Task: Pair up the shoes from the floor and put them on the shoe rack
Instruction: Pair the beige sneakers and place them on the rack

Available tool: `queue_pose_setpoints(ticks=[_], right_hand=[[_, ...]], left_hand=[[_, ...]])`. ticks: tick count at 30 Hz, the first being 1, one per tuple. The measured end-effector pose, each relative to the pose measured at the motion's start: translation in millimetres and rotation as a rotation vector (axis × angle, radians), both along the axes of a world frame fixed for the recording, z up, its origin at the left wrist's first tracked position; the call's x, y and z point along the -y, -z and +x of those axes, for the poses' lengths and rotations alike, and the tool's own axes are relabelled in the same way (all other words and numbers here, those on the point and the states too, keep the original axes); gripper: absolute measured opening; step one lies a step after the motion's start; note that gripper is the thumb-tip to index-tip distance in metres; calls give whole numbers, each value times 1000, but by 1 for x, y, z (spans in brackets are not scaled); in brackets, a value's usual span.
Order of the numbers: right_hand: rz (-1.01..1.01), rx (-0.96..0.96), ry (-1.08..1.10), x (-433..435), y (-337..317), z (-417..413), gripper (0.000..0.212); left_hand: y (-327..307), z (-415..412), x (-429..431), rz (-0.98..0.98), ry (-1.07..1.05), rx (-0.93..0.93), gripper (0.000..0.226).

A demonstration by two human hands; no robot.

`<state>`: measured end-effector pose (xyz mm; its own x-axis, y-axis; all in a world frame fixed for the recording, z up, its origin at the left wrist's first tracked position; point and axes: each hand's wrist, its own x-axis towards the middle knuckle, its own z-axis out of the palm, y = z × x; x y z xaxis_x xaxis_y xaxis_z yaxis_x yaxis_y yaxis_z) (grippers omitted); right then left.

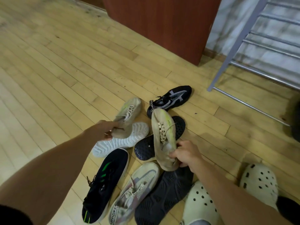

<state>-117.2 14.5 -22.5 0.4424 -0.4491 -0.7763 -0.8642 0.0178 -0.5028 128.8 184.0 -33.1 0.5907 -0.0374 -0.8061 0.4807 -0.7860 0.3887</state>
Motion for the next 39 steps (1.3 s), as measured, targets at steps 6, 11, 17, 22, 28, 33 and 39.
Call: queue_pose_setpoints(ticks=[6,11,17,22,28,33,39], right_hand=[[37,16,223,4,-36,-6,45],[52,100,355,43,-97,-28,56],[-135,75,452,97,-157,-77,43],[-86,56,623,129,-144,-114,49],[-38,55,772,184,-90,-121,41],[-71,79,873,240,-41,-110,46],[-191,120,855,315,7,-102,26]], left_hand=[[-41,-37,14,-181,7,-14,11],[-80,-61,38,-333,138,30,23],[-95,-109,105,-429,283,-22,21],[-70,-157,167,-444,310,-141,22],[-36,-183,251,-440,373,-141,22],[-2,-181,326,-460,422,-46,21],[36,-165,411,-498,427,58,28]])
